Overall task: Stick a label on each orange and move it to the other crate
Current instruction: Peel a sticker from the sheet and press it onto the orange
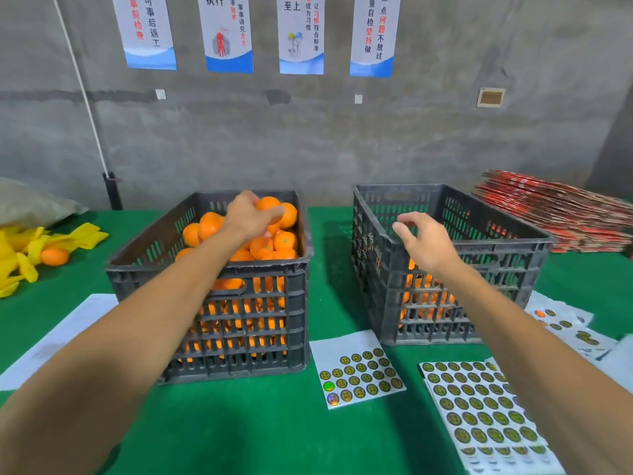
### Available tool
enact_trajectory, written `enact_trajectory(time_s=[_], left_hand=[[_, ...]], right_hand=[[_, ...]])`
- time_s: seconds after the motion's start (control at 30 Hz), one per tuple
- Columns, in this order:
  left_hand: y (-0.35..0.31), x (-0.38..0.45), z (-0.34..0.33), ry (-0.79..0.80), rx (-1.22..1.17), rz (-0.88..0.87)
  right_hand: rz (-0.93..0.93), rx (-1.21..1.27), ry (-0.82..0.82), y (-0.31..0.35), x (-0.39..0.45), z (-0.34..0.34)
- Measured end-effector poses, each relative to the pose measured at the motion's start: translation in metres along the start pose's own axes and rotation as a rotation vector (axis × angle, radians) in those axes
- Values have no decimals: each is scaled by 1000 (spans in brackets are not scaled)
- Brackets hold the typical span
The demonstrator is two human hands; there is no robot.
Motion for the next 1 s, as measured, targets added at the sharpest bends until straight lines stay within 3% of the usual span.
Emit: enact_trajectory(time_s=[0.13, 0.27, 0.33, 0.43, 0.53, 1.0], left_hand=[[-9, -14, -31, 37, -91, 9], [-9, -21, -42, 43, 21, -46], [-7, -21, -37, -13, 98, -103], [-7, -23, -36, -25, 171, -143], [-8, -25, -40, -13, 230, -167], [-4, -27, -42, -26, 246, -186]], right_hand=[[253, 121, -38, 36, -26, -26], [554, -128, -9, 52, -60, -75], [480, -177, 207, 46, -77, -105], [134, -200, 534, 21, -98, -142], [-42, -209, 688, -6, -118, -159], [-103, -189, 612, -28, -128, -174]])
Point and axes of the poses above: each hand's wrist, its own x-axis towards the middle knuckle, its own z-axis out of the back of the hand, y = z × x, the point moved 3 cm from there along x, towards the middle knuckle, and after that the axes turned 2 degrees about -x, right-handed, at the moved point
